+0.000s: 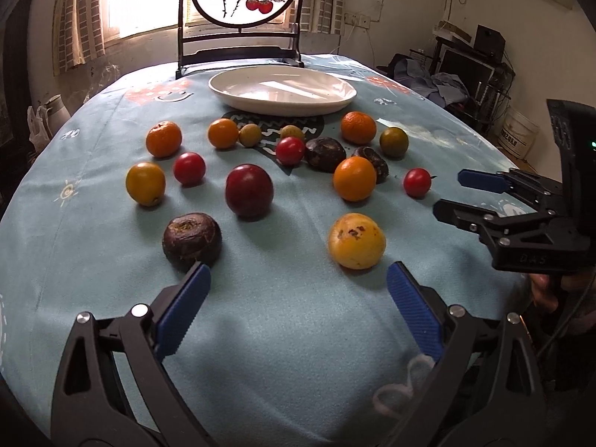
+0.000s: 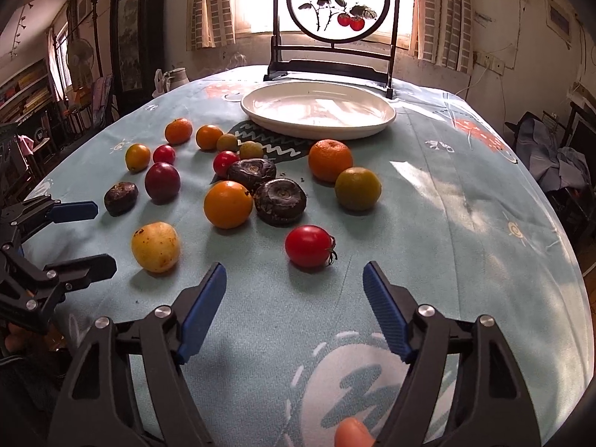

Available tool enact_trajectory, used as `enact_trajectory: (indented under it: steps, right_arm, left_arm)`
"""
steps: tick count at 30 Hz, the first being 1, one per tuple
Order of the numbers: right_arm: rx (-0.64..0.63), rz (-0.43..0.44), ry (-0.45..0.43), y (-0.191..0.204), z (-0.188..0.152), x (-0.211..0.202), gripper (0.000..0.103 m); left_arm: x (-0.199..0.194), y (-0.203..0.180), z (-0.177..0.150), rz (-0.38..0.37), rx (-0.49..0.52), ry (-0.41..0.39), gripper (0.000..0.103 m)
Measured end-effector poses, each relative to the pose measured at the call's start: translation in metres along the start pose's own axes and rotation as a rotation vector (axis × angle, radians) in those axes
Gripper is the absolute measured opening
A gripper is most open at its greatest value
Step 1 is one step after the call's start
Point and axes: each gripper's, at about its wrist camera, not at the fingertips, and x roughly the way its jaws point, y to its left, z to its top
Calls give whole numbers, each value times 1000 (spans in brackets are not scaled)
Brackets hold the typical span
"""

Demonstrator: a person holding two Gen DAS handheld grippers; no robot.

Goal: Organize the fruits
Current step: 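Grasp the red tomato with the right tool while the left tool grasps the yellow fruit, then carry both fruits to the white plate and open both tools to release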

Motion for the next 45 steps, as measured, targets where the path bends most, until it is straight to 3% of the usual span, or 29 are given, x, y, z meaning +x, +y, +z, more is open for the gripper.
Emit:
enact_trajectory:
  steps: [4, 9, 16, 20, 25, 28, 35, 40, 45]
  right_arm:
    - [30, 23, 37, -11, 7, 15, 60]
    - [61, 77, 89, -19, 13, 25, 60]
    - [32, 71, 129, -20, 21, 36, 60]
    - [19, 72, 160, -20, 22, 44, 58]
    - [-16, 62, 160, -17, 23, 45, 39]
    - [-24, 60, 157, -16, 21, 44, 35]
    - [2, 93, 140, -21, 25, 37, 34]
    - [34, 148, 75, -31, 54, 30, 34]
    - [102, 144, -4, -50, 108, 53, 34]
  left_arm:
    - [6, -15, 5, -86, 60, -5, 82]
    - [23, -21, 17, -109, 76, 31, 81]
    - [42, -21, 27, -113, 72, 99, 80]
    - [49, -21, 28, -117, 77, 137, 66]
    - [49, -22, 26, -104, 91, 133, 58]
    - [48, -21, 26, -120, 89, 137, 38]
    - [45, -16, 31, -181, 61, 149, 38]
    - [29, -4, 64, -221, 56, 88, 38]
    - [44, 22, 133, -152, 56, 32, 39]
